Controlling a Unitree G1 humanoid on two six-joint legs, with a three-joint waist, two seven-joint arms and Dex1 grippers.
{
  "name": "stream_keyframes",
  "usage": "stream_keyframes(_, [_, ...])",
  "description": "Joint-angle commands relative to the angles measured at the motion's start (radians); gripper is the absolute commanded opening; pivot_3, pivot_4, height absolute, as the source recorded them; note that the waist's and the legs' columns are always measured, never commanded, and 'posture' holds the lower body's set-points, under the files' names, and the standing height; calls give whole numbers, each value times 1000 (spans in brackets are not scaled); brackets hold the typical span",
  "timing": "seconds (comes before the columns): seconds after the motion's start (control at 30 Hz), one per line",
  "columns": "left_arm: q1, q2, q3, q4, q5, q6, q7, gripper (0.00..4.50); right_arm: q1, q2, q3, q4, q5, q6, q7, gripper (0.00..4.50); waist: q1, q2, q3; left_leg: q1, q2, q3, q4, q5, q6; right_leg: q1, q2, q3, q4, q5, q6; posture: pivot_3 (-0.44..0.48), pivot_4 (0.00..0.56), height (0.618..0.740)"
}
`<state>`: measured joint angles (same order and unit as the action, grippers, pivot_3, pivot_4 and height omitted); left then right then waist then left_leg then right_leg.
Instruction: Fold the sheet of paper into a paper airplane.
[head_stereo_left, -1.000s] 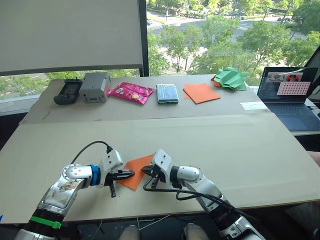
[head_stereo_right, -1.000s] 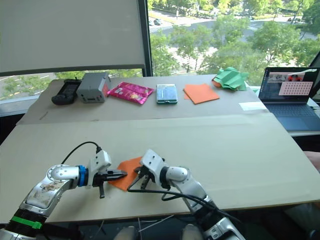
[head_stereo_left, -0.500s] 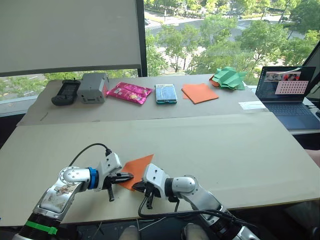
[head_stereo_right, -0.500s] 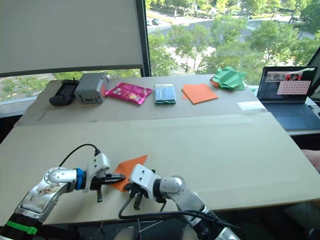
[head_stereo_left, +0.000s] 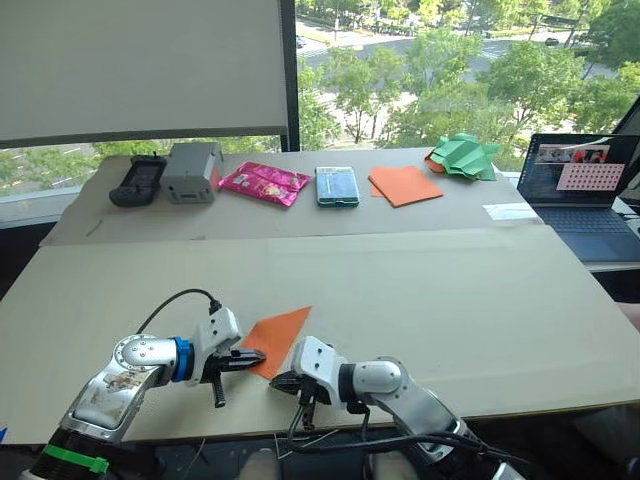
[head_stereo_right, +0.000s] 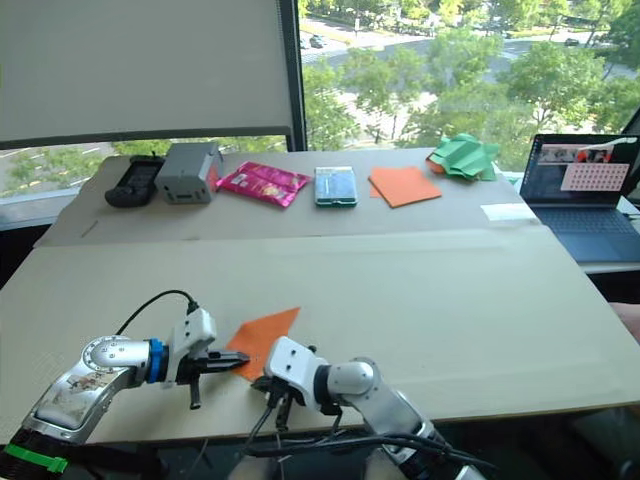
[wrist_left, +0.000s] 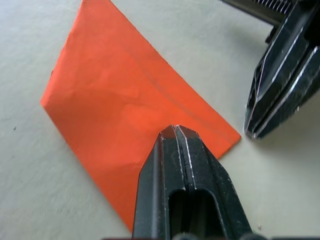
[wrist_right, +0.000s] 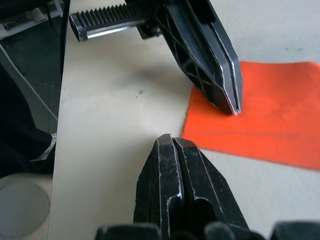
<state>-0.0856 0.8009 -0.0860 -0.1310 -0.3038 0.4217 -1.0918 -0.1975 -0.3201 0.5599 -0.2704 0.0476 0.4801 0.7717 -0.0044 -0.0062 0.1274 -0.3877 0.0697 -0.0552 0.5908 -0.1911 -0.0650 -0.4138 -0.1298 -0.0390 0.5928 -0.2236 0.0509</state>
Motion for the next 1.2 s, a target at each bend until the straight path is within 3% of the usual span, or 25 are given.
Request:
stream_keyframes(0.03, [-68,61,70,39,-18,-28,-50,21,14,-34,-89,-163,70,93,3,0,4,-4,2,-3,0,0,0,0,0,-4,0,0,0,0,0,0,150,706])
stream_keyframes(0.2, [-186,124,42,150,18,-137,-155,21,27,-35,-141,-241,87,181,-58,0,11,-6,5,-2,0,0,-1,0,0,-8,0,-1,1,0,0,0,150,706])
stream_keyframes(0.37, [-330,97,-75,361,164,-430,-244,1500,27,-20,-165,-211,70,202,-136,0,17,-7,5,-3,0,2,0,0,1,-8,0,-1,-1,0,0,0,150,706])
stream_keyframes(0.57, [-585,-3,-162,740,350,-1104,-190,3549,18,-22,-170,-197,72,206,-171,0,31,-12,6,-5,0,2,0,2,3,-7,0,-1,1,0,0,0,150,706])
stream_keyframes(0.67, [-710,-54,-187,895,410,-1453,-130,3549,17,-22,-170,-193,76,206,-180,0,35,-12,5,-7,0,2,1,3,5,-6,0,-1,1,1,1,0,150,706])
stream_keyframes(0.77, [-783,-84,-229,1010,440,-1689,-96,3549,14,-18,-173,-185,75,206,-193,0,41,-12,5,-8,0,3,1,10,15,-3,0,0,1,2,2,0,150,706])
stream_keyframes(1.03, [-865,-128,-364,1183,487,-1873,-62,3549,9,-1,-174,-175,75,208,-227,0,41,-12,5,-6,0,3,0,10,16,0,1,0,3,3,3,0,150,706])
stream_keyframes(1.2, [-886,-124,-424,1206,487,-1909,-39,2059,8,7,-168,-169,73,210,-246,0,44,-12,5,-7,0,3,1,10,16,6,1,0,2,3,3,0,150,706])
